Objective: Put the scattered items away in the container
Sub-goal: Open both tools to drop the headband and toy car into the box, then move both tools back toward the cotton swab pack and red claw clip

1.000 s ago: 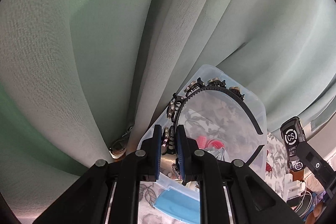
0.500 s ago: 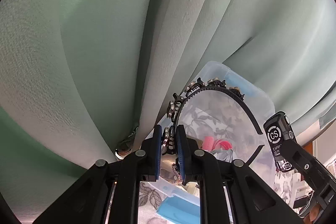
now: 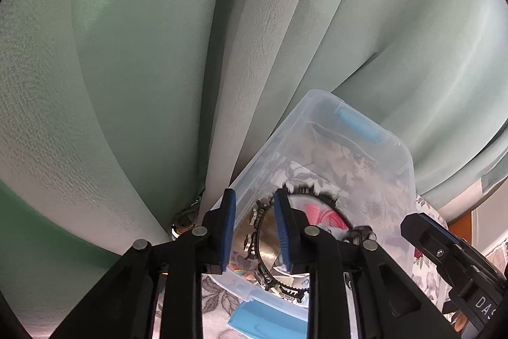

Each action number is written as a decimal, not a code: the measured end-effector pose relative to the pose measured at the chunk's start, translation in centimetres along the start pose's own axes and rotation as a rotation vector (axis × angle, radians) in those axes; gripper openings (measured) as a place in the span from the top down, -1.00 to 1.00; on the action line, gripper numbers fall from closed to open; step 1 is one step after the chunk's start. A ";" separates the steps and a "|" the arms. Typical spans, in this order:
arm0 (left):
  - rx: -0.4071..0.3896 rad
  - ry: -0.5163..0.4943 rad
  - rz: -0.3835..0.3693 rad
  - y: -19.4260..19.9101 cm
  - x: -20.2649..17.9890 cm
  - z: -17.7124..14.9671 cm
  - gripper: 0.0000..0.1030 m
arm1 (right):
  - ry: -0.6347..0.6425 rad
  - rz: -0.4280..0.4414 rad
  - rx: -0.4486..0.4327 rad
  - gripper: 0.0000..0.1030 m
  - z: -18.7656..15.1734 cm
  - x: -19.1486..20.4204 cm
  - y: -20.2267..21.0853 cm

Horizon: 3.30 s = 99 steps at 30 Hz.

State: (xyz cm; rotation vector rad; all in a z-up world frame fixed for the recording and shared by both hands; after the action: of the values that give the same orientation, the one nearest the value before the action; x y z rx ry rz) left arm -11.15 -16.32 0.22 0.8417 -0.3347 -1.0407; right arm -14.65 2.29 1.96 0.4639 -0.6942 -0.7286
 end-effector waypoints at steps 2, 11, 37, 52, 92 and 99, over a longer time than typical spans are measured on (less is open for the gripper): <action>0.001 0.007 -0.005 0.0 0.0 0.0 0.29 | -0.008 -0.002 -0.010 0.10 0.0 -0.2 0.2; 0.000 -0.014 -0.019 1.8 -1.4 -0.8 0.14 | -0.061 -0.021 -0.042 -0.02 -0.6 -1.6 2.2; -0.098 -0.194 -0.092 10.5 -10.0 -3.2 0.11 | -0.224 -0.054 -0.254 -0.18 -4.7 -6.9 14.7; -0.097 -0.388 -0.101 12.8 -18.4 -6.8 0.09 | -0.363 -0.072 -0.379 -0.21 -8.6 -12.8 21.2; 0.157 -0.642 -0.068 0.5 -27.2 -14.6 0.09 | -0.607 -0.147 -0.197 -0.21 -13.9 -24.2 15.7; 0.152 -0.700 -0.051 -3.1 -29.0 -14.9 0.09 | -0.573 -0.165 -0.128 -0.21 -13.0 -25.7 13.1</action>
State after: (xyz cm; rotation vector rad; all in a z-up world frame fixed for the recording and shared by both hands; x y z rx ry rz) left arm -18.24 14.65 -7.85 0.5964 -0.9956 -1.3528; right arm -13.60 31.72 -9.56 0.1905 -1.1447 -1.0718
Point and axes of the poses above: each gripper's, at about its wrist camera, not at the fingertips, and y roughly against the way its jaws point, x to its left, z to its top, the point moved 2 cm from there along -y, roughly the way its jaws point, and after that the axes turned 7 degrees about z, right-handed, at the moved point
